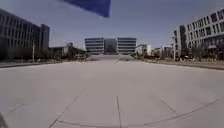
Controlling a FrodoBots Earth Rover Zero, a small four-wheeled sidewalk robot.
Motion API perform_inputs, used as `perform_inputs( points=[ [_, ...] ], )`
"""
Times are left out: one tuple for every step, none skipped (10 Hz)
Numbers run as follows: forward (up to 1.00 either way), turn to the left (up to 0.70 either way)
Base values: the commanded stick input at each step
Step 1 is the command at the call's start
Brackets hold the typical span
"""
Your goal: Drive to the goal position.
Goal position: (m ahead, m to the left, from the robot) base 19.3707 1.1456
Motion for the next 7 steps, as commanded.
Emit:
perform_inputs(
  points=[
    [1.0,0.0],
    [1.0,0.0],
    [1.0,0.0],
    [1.0,0.0],
    [1.0,0.0],
    [1.0,0.0],
    [1.0,0.0]
  ],
)
